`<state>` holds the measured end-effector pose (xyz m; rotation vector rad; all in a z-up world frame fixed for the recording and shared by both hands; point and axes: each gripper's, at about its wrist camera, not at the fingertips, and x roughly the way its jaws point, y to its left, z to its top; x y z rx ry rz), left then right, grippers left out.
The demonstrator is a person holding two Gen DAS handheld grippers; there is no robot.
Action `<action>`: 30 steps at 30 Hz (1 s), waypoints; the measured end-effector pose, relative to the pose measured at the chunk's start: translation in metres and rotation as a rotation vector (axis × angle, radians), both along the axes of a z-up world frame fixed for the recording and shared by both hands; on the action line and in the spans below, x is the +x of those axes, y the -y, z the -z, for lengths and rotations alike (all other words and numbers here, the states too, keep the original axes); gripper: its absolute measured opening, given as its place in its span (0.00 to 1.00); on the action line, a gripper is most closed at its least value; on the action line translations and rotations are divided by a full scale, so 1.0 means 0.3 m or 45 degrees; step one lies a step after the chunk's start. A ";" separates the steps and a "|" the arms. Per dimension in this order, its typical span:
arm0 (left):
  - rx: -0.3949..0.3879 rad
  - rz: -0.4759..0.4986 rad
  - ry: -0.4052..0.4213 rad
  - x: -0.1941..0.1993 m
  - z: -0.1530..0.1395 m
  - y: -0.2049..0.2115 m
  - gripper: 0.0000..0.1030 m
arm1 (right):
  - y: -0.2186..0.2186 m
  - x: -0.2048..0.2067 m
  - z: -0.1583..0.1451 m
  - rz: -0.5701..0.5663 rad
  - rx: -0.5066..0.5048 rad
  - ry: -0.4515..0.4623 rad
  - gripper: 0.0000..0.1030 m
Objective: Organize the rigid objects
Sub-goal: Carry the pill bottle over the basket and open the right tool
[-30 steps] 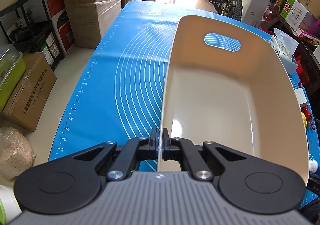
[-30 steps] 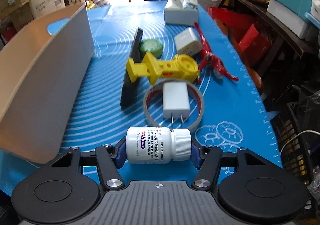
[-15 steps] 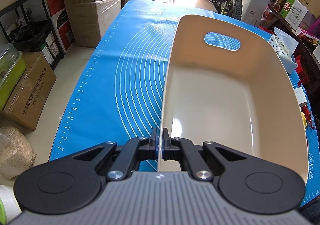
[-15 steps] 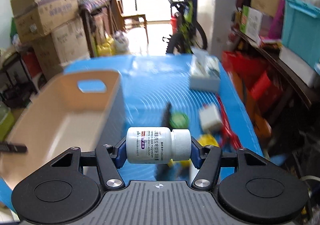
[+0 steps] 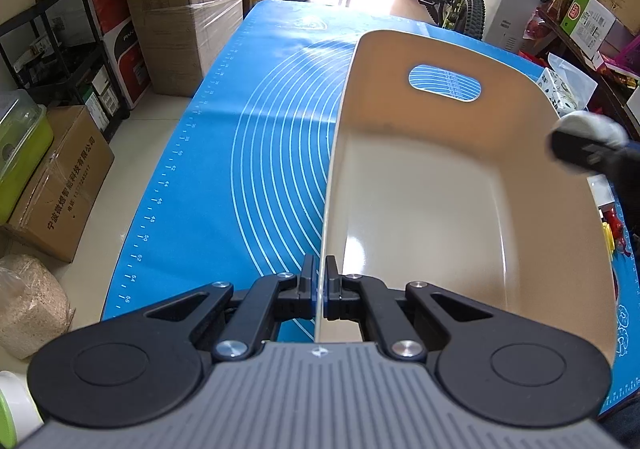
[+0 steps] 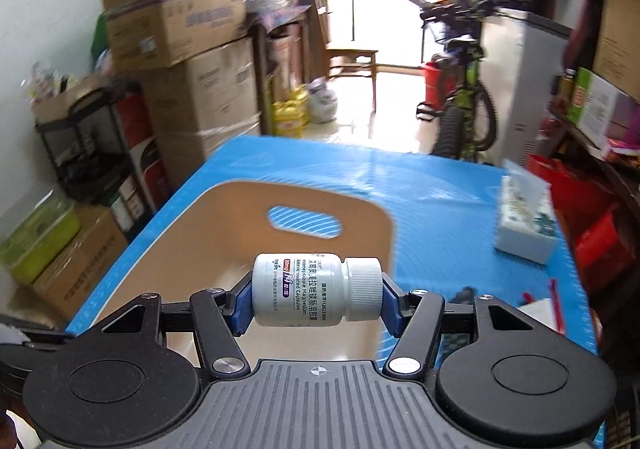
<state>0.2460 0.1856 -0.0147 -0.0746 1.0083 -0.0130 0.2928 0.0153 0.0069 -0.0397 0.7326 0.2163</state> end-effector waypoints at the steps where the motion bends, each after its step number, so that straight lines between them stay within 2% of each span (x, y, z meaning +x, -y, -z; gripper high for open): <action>1: -0.001 0.000 0.001 -0.001 -0.001 -0.001 0.05 | -0.021 0.006 0.015 -0.015 -0.009 -0.017 0.62; 8: 0.004 0.003 0.006 -0.001 -0.002 0.004 0.04 | -0.131 0.030 0.112 -0.102 -0.064 -0.145 0.62; 15: 0.002 0.003 0.008 0.000 -0.003 0.003 0.05 | -0.184 0.047 0.220 -0.152 -0.168 -0.321 0.62; 17: 0.006 0.003 0.011 0.001 -0.003 0.004 0.05 | -0.181 0.056 0.229 -0.138 -0.161 -0.358 0.62; 23: 0.009 0.006 0.014 0.002 -0.005 0.002 0.05 | -0.149 0.048 0.216 -0.112 -0.144 -0.365 0.66; 30: 0.003 0.003 0.016 0.000 -0.003 0.000 0.05 | -0.089 -0.012 0.089 -0.117 -0.053 -0.211 0.79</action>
